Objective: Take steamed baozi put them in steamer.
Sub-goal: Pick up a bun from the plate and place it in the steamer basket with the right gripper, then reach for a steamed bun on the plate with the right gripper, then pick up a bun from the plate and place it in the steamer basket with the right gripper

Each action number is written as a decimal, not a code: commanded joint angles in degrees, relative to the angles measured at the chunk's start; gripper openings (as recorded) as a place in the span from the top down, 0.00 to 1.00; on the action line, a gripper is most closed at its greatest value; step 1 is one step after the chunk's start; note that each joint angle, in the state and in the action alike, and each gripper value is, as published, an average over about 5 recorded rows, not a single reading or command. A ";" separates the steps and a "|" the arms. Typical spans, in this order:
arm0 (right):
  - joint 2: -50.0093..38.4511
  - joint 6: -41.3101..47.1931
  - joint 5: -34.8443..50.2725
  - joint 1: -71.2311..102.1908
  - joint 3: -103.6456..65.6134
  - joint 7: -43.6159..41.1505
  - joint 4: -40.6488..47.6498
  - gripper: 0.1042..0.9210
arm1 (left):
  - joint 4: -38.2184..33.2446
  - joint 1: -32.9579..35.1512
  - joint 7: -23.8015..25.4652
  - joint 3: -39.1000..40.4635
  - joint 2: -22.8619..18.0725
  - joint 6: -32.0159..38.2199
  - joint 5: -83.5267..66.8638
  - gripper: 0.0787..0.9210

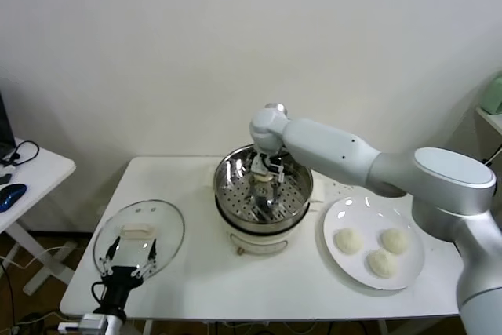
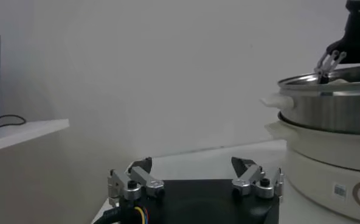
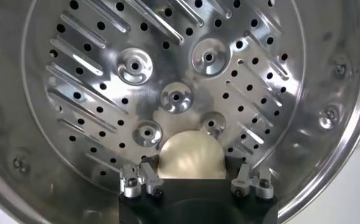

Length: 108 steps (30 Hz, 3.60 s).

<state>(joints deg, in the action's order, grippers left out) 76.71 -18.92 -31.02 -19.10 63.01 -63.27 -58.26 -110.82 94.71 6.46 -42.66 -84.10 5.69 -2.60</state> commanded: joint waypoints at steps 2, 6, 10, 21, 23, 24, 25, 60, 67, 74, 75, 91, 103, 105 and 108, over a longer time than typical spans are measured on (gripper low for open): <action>-0.07 -0.11 1.12 -0.09 0.18 0.70 0.03 0.16 | 0.12 0.04 -0.10 0.11 -0.17 -0.04 -0.07 0.12; -1.50 -0.03 3.76 -2.15 0.59 0.21 -1.87 0.12 | 0.26 0.01 -0.22 0.16 -0.19 0.00 -0.06 0.12; -4.11 0.19 6.03 -4.78 0.57 -0.18 -5.20 0.12 | 0.36 -0.08 -0.45 0.30 -0.26 -0.01 -0.07 0.12; -22.33 12.71 37.89 -21.02 9.04 -4.85 -16.43 0.12 | -0.76 -0.05 -0.29 0.58 0.05 -0.30 -0.23 0.12; -25.64 16.87 45.74 -23.77 11.71 -5.26 -17.21 0.12 | -1.10 0.02 -0.04 0.68 0.19 -0.24 -0.26 0.12; -27.18 18.56 48.67 -24.73 12.78 -5.40 -17.48 0.12 | -1.26 0.04 0.01 0.78 0.24 -0.06 -0.27 0.12; -29.00 20.02 51.68 -25.42 13.87 -5.49 -17.73 0.12 | -1.39 0.03 0.00 0.90 0.28 0.15 -0.27 0.12; -43.62 27.00 40.41 11.69 2.35 4.40 -18.54 0.12 | -1.18 0.40 -4.43 1.03 0.47 3.71 -1.44 0.12; -40.27 26.57 39.80 12.73 1.29 5.55 -14.94 0.12 | -0.66 0.51 -4.33 1.06 0.29 3.75 -1.41 0.12; -38.33 26.37 39.26 13.45 0.65 5.58 -13.19 0.12 | -0.19 0.50 -4.31 0.66 0.36 3.83 -1.59 0.12; -38.15 26.39 39.24 13.50 0.69 5.56 -13.11 0.12 | -0.12 0.47 -4.30 0.65 0.34 3.84 -1.61 0.12; -36.39 26.23 39.17 14.15 0.01 5.27 -11.36 0.29 | 0.33 0.15 -4.30 0.64 0.12 3.87 -1.75 0.12; -38.94 26.77 45.64 6.74 3.01 5.13 -14.11 0.32 | -0.30 0.22 -4.24 0.53 0.00 3.64 -1.76 0.12; -39.73 27.26 49.84 1.44 6.52 4.94 -14.82 0.32 | -0.74 0.36 -4.20 0.38 -0.04 3.52 -1.96 0.12; -40.22 27.67 56.51 -7.86 13.07 4.56 -15.29 0.32 | -1.22 0.45 -4.15 0.25 -0.07 3.39 -2.22 0.12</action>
<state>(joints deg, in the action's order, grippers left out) 37.88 8.10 14.10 -11.99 66.86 -58.31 -72.26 -111.21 95.03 2.24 -42.31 -84.13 9.23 -4.54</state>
